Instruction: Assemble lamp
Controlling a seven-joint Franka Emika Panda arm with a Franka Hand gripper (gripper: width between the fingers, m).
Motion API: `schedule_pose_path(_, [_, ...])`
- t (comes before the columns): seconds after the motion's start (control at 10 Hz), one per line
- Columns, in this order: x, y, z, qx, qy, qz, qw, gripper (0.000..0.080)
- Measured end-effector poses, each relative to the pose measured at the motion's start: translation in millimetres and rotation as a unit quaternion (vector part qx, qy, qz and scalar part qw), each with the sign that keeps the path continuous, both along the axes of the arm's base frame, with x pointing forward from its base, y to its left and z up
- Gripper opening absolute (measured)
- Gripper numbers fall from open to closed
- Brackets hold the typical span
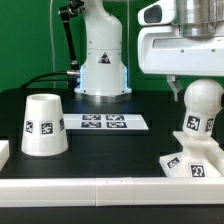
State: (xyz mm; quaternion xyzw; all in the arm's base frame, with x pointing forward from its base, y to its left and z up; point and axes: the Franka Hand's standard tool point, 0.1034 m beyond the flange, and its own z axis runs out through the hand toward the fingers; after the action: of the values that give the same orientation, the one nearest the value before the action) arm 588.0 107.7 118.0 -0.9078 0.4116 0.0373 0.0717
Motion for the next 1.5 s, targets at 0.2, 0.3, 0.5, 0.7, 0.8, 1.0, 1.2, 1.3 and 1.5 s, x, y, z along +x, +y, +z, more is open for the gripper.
schedule_pose_path(0.2, [-1.4,-8.8,-0.4,0.013,0.008,-0.082,0.996,0.058])
schedule_pose_path(0.3, [-1.8,-7.8,0.6,0.013,0.014,-0.088,0.996,0.058])
schedule_pose_path(0.5, [-1.9,-6.5,-0.1,0.014,0.017,-0.103,0.994,0.0648])
schedule_pose_path(0.7, [-2.7,-5.9,-0.5,-0.001,0.003,-0.019,1.0,0.0684])
schedule_pose_path(0.8, [-2.5,-3.0,0.2,-0.012,-0.009,0.046,0.999,0.0696])
schedule_pose_path(1.0, [-2.5,0.0,0.2,-0.02,-0.03,0.173,0.984,0.0698])
schedule_pose_path(1.2, [-2.6,-0.4,-0.5,-0.019,-0.037,0.228,0.973,0.0698])
schedule_pose_path(1.3, [-2.6,-0.8,-0.8,-0.019,-0.043,0.273,0.961,0.0698])
schedule_pose_path(1.5, [-0.9,-1.7,-1.0,-0.04,-0.077,0.392,0.916,0.0698])
